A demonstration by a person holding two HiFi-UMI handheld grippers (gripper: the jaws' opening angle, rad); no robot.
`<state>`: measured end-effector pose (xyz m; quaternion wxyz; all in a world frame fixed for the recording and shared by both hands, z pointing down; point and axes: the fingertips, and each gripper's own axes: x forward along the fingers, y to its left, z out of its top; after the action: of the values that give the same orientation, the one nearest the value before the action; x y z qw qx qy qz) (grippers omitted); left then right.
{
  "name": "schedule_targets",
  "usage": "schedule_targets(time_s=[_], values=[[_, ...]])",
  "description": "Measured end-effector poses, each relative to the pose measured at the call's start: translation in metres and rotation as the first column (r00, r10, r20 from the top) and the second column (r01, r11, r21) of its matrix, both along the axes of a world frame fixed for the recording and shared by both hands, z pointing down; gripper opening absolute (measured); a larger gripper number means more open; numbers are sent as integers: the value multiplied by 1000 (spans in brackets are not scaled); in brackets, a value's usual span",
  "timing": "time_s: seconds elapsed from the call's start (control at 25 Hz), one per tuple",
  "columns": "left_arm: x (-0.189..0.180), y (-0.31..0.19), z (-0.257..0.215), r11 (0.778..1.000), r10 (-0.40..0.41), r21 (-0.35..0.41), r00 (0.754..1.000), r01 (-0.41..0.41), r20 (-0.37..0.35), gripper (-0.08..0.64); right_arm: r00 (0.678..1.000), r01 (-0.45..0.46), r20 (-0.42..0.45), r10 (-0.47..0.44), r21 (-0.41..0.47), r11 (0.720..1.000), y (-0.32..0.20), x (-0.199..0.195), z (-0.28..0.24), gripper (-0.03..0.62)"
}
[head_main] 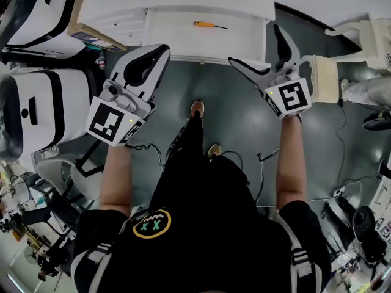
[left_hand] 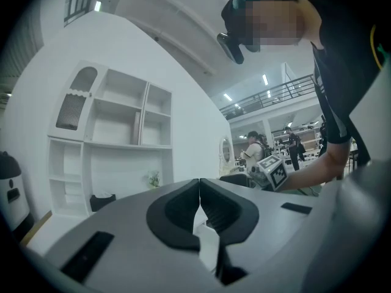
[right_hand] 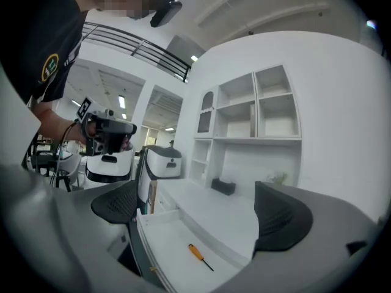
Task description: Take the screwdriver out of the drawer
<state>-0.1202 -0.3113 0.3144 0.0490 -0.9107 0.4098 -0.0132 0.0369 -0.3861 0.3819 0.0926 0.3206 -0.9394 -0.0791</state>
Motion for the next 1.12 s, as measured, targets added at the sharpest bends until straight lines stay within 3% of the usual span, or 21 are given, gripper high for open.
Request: schedule_targets(time_s=[0.2,0.4,0.68,0.96,1.12], values=[[-15,-21,13,1000,-1,-18,1000,0,-6,20,991,31,-131,-39,-58,998,-44,-24,53,581],[-29,-39,23,1000,-8,-28,1000,8,9,20,952,93,-281,-125,-124,988,-80,-46,115,581],[-44,-50,34,998,-20,-52,1000,20,12,20,874,141,-430,-226,-220,965,-118,-68,199,581],[-59,-60,45,997,-44,-71,999,44,1,20,766,173,-543,-343,-339,925,-141,-82,282,581],[-58,-64,45,990,-73,-124,997,68,-35,20,710,169,-584,-393,-401,900,-148,-82,320,581]])
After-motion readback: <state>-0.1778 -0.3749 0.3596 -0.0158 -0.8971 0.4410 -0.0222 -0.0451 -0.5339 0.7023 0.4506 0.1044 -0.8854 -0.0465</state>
